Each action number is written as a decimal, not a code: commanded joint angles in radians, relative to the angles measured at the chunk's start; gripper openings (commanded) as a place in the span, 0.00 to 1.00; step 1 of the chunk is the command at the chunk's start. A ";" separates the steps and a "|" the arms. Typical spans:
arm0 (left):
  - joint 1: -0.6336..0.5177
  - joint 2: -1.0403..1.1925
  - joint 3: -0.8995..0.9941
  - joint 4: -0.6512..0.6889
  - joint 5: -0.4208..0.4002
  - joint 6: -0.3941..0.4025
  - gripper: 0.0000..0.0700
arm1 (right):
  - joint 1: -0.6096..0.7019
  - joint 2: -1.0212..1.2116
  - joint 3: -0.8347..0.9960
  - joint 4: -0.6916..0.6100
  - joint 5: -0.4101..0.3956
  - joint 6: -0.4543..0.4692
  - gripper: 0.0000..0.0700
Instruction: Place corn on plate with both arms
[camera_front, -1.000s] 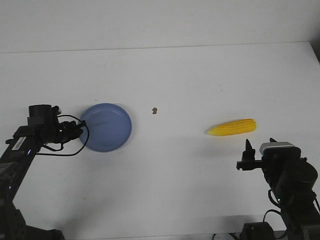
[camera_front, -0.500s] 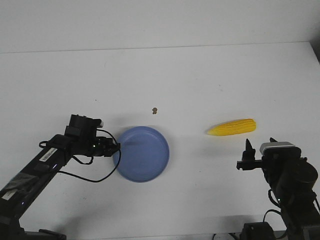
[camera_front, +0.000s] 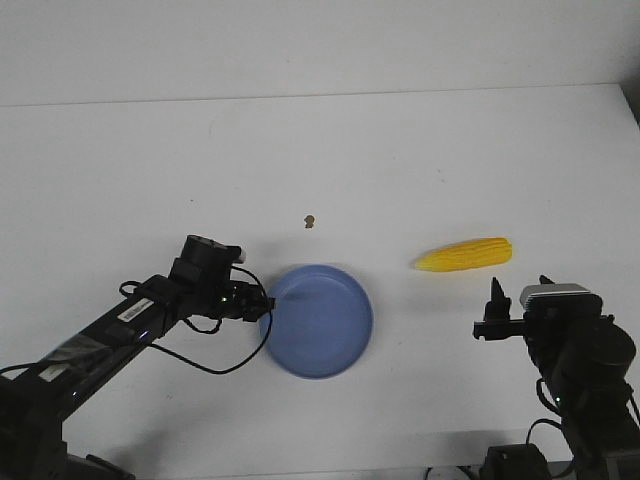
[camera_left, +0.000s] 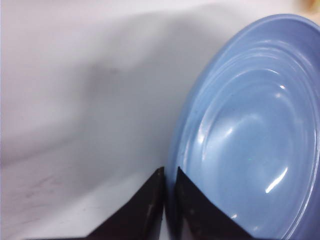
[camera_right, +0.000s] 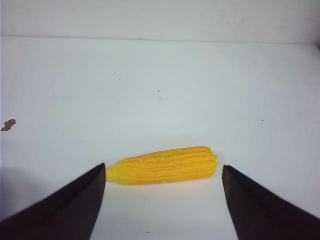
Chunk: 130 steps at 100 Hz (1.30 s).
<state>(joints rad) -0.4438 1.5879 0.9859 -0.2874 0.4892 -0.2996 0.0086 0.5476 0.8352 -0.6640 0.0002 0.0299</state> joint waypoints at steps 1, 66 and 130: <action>-0.008 0.028 0.011 0.005 0.009 -0.016 0.01 | 0.002 0.003 0.016 0.012 -0.002 0.008 0.70; -0.007 0.051 0.012 0.003 -0.015 -0.017 0.70 | 0.002 0.003 0.016 0.013 -0.002 0.008 0.70; 0.114 -0.294 0.014 -0.038 -0.458 0.285 1.00 | 0.005 0.023 0.016 0.028 0.004 0.172 0.92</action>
<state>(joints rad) -0.3290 1.3033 0.9916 -0.2962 0.1024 -0.1230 0.0124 0.5510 0.8352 -0.6392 -0.0002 0.1371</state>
